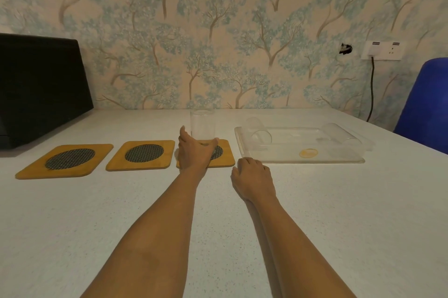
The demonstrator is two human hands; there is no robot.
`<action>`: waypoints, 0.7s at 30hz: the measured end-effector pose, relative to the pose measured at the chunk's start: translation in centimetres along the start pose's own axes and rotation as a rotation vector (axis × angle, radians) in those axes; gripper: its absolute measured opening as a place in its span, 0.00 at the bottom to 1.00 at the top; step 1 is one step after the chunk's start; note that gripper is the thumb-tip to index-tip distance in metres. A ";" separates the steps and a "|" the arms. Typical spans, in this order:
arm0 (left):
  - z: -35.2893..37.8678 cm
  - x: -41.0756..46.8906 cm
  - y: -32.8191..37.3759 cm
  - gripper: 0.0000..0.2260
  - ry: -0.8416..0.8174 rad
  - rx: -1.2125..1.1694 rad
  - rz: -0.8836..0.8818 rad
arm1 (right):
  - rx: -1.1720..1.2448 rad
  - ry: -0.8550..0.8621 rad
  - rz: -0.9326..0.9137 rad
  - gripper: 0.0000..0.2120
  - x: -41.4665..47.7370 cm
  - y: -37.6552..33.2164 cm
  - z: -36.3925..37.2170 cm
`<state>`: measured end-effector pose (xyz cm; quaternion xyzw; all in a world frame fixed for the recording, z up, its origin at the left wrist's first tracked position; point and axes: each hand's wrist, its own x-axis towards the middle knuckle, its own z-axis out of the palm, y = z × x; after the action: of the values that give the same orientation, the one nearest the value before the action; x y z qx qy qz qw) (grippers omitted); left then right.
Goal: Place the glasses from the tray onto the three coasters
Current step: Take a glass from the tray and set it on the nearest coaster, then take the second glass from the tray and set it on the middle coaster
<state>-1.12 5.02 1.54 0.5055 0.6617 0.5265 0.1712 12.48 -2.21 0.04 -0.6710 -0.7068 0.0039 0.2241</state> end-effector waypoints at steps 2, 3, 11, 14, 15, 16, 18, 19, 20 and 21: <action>-0.4 -0.9 -0.3 0.45 0.061 0.020 0.030 | 0.015 0.012 0.000 0.19 -0.1 0.0 -0.1; -0.6 -1.4 -0.4 0.44 0.094 0.043 0.057 | 0.027 0.024 0.001 0.19 -0.1 0.0 -0.2; -2.6 -6.2 -0.1 0.31 0.158 0.249 0.189 | 0.054 0.250 0.069 0.14 -0.6 -0.1 -1.1; -2.9 -8.5 0.0 0.27 0.047 0.417 0.348 | 0.180 0.376 0.112 0.13 -1.1 -0.1 -1.7; -2.7 -9.1 0.1 0.26 -0.007 0.443 0.414 | 0.213 0.406 0.123 0.12 -1.3 0.1 -1.9; -2.5 -9.6 0.2 0.26 -0.065 0.453 0.463 | 0.230 0.427 0.131 0.12 -1.4 0.4 -2.2; -1.9 -10.1 0.5 0.25 -0.165 0.470 0.489 | 0.254 0.459 0.141 0.12 -1.4 1.1 -2.9; -1.5 -10.2 0.7 0.24 -0.198 0.484 0.479 | 0.263 0.476 0.142 0.12 -1.3 1.5 -3.3; -1.2 -10.2 0.9 0.24 -0.223 0.501 0.468 | 0.261 0.492 0.136 0.12 -1.2 2.1 -3.9; -0.8 -10.2 1.0 0.23 -0.243 0.519 0.464 | 0.247 0.504 0.126 0.12 -0.9 2.7 -4.5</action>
<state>3.17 -4.12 -0.37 0.7278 0.6156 0.3021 -0.0094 16.45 -4.12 3.01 -0.6611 -0.5799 -0.0628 0.4719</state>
